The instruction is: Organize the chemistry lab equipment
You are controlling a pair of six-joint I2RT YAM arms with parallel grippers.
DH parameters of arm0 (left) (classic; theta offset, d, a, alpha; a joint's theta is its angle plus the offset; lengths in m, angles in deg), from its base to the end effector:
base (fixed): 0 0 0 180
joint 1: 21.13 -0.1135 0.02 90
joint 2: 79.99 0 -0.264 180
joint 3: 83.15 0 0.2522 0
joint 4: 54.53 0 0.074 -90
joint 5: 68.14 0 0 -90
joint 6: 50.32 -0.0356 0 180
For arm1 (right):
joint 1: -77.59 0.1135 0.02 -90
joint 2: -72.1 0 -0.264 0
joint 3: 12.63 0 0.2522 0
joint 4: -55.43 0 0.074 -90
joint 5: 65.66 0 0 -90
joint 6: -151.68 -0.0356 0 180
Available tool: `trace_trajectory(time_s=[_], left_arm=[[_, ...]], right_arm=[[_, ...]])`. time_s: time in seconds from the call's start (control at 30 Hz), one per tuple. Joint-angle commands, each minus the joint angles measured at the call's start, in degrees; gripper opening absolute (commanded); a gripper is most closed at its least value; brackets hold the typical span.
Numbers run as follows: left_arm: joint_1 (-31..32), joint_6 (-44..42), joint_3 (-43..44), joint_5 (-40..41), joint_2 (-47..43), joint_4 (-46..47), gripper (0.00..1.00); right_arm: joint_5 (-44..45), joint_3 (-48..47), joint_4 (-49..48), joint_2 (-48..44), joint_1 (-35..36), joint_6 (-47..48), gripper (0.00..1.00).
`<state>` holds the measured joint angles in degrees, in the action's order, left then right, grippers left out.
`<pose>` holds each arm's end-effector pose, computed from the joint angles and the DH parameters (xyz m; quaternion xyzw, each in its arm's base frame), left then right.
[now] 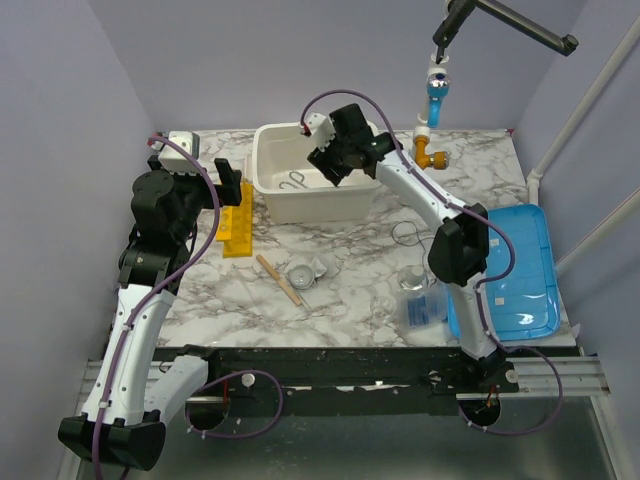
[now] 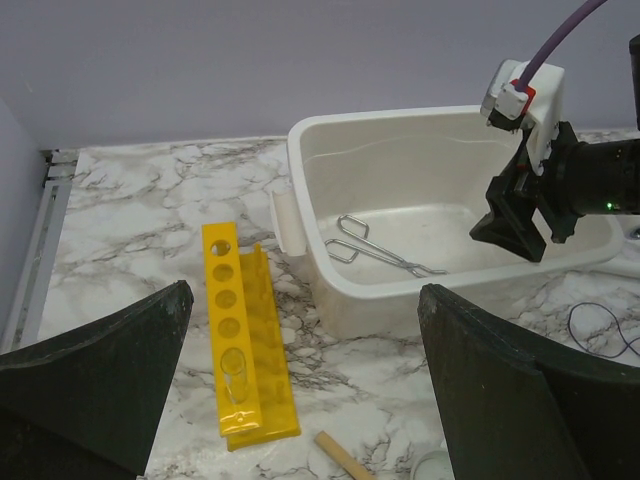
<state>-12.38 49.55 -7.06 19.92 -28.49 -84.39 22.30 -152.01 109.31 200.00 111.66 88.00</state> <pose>0.1917 -0.0307 0.4150 0.0042 0.7388 -0.1213 0.6629 0.4220 0.2869 0.2981 -0.4663 0.7871 0.0435 0.4015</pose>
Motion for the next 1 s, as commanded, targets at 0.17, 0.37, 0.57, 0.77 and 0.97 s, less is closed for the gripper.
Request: trace_trajectory(time_s=[0.17, 0.37, 0.57, 0.77, 0.97], left_arm=[[0.2, 0.8, 1.0, -0.4, 0.2, -0.2, 0.98], [0.1, 1.2, 1.0, -0.9, 1.1, -0.3, 0.99], [0.1, 1.8, 1.2, -1.4, 1.9, -0.5, 0.99], [0.2, 3.5, 1.3, -3.3, 3.1, -0.5, 0.99], [0.2, 3.8, 0.4, -3.5, 3.3, 0.6, 0.99]], right_arm=[[-5.1, 1.8, -8.8, -12.2, 0.1, -13.7, 0.98], [-9.4, 12.0, -17.0, -22.3, 0.3, -30.3, 0.98], [-4.0, 28.5, -20.6, -31.8, 2.6, -42.5, 0.97], [3.9, 41.4, -17.1, -36.7, 8.3, -47.5, 0.92], [0.7, 52.2, -20.3, -37.3, 13.4, -51.0, 0.91]])
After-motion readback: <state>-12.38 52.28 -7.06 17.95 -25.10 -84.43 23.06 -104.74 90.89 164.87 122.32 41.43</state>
